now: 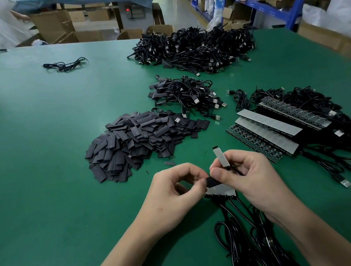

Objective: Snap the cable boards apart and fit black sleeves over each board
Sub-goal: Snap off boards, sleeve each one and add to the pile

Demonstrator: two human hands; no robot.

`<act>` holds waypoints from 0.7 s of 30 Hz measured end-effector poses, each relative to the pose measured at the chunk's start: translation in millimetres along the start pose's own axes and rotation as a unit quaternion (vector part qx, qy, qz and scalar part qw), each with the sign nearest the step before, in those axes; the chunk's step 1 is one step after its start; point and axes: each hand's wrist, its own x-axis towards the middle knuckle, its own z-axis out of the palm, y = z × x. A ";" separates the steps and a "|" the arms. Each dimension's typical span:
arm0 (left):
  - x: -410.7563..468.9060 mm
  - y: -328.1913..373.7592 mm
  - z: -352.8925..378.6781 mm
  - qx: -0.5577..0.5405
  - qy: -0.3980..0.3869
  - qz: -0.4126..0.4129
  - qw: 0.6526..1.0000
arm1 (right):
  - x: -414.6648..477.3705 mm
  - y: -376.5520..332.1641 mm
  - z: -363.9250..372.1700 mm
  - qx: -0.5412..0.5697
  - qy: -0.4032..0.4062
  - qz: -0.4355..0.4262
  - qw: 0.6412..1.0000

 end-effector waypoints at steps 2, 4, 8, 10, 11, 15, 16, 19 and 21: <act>0.2 -0.7 0.2 0.004 0.002 0.003 1.000 | 0.0 0.6 -0.1 0.004 -0.003 -0.002 1.000; 0.4 -1.4 0.4 0.008 0.003 0.005 1.000 | 0.0 0.4 0.2 0.008 -0.002 -0.003 1.000; 0.5 -1.9 0.7 0.010 0.002 0.001 1.000 | 0.4 0.7 1.2 0.004 0.004 -0.005 1.000; 0.4 -1.0 0.4 0.006 -0.001 -0.002 1.000 | 0.2 0.9 1.4 0.005 0.006 -0.005 1.000; 0.4 -0.5 -0.1 0.004 -0.004 -0.003 1.000 | 0.0 1.1 1.1 0.001 0.006 -0.006 1.000; 1.2 0.5 -2.3 0.008 -0.009 -0.012 1.000 | -0.8 1.5 0.2 -0.084 0.004 -0.015 0.996; 1.8 0.3 -3.3 0.013 -0.005 -0.017 1.000 | -1.6 1.6 -0.8 -0.124 0.002 -0.036 0.992; 3.0 0.1 -6.7 0.023 0.013 -0.018 0.999 | -3.7 0.6 -3.1 -0.260 -0.006 -0.131 0.957; 3.4 -0.4 -8.2 0.026 0.016 -0.014 0.999 | -4.7 -0.2 -2.5 -0.314 0.000 -0.158 0.936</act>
